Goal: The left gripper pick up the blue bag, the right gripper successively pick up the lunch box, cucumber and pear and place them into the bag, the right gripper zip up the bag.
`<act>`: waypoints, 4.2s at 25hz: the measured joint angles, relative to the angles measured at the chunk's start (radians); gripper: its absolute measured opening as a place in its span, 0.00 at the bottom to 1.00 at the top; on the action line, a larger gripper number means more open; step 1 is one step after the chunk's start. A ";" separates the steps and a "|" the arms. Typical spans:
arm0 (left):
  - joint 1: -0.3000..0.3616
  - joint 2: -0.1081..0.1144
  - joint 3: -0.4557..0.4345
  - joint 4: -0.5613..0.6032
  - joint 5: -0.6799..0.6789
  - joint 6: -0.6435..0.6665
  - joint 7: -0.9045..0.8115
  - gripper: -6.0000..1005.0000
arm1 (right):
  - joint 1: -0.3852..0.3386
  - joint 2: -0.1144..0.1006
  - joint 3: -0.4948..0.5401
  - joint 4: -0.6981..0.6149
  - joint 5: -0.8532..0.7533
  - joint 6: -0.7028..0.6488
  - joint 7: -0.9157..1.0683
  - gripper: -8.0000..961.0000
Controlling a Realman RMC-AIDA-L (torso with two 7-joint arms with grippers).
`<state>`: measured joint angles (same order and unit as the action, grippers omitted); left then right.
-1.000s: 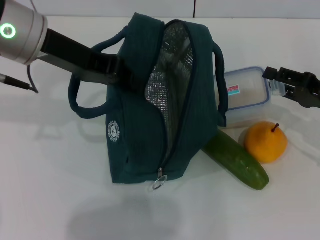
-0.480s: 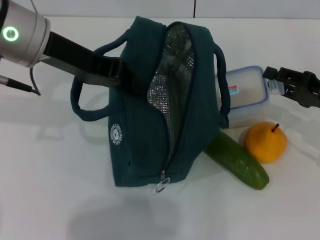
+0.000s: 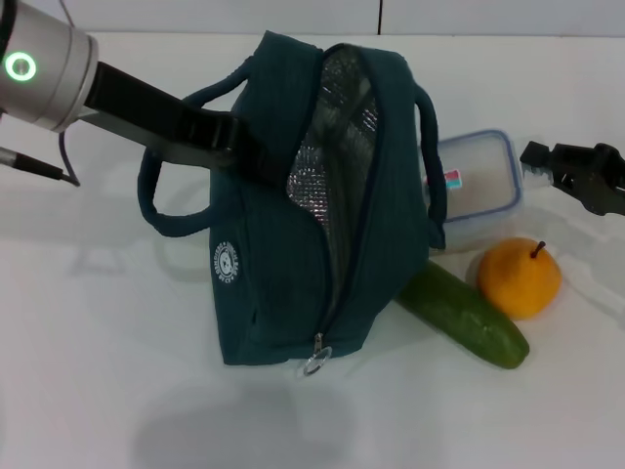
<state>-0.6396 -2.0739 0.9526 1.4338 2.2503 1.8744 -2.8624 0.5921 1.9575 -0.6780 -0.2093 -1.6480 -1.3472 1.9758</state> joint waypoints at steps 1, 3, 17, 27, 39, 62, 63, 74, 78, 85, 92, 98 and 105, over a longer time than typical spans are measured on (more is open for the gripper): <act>0.000 0.000 0.001 0.000 0.000 0.000 0.000 0.06 | 0.000 0.000 0.000 0.000 0.000 0.000 0.000 0.23; 0.000 0.000 0.003 0.000 0.000 0.000 0.001 0.06 | 0.000 0.001 0.000 0.001 0.000 0.000 0.000 0.20; 0.003 -0.001 -0.003 0.001 0.000 0.000 0.014 0.06 | -0.027 0.003 0.003 0.001 0.071 0.000 0.003 0.11; 0.009 -0.003 -0.005 0.000 -0.012 0.000 0.015 0.06 | -0.047 0.000 0.003 0.027 0.141 -0.026 0.012 0.11; 0.010 -0.005 -0.009 0.000 -0.026 -0.009 0.026 0.06 | -0.085 0.002 0.003 0.058 0.241 -0.052 0.014 0.11; 0.022 -0.006 -0.008 -0.002 -0.036 -0.011 0.026 0.06 | -0.121 0.018 0.005 0.077 0.450 -0.237 0.047 0.11; 0.022 -0.006 -0.007 -0.005 -0.036 -0.011 0.026 0.06 | -0.119 0.020 0.005 0.077 0.462 -0.253 0.047 0.11; 0.011 -0.005 -0.009 -0.038 -0.036 -0.014 0.027 0.06 | -0.064 0.044 0.004 0.074 0.532 -0.370 0.077 0.11; 0.011 -0.005 -0.007 -0.038 -0.036 -0.015 0.028 0.06 | -0.015 0.054 0.002 0.077 0.547 -0.405 0.088 0.11; 0.010 -0.005 0.000 -0.038 -0.035 -0.023 0.028 0.06 | 0.046 0.060 0.002 0.096 0.550 -0.394 0.092 0.11; 0.013 -0.005 0.000 -0.045 -0.035 -0.026 0.034 0.06 | 0.068 0.064 0.004 0.103 0.566 -0.401 0.095 0.11; 0.000 -0.006 0.000 -0.063 -0.033 -0.026 0.045 0.06 | 0.134 0.070 0.004 0.105 0.567 -0.421 0.099 0.11; -0.022 -0.006 0.000 -0.094 -0.033 -0.029 0.065 0.06 | 0.215 0.071 -0.023 0.130 0.556 -0.409 0.089 0.11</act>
<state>-0.6617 -2.0801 0.9526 1.3397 2.2170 1.8450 -2.7972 0.8071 2.0288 -0.7009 -0.0791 -1.0918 -1.7559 2.0646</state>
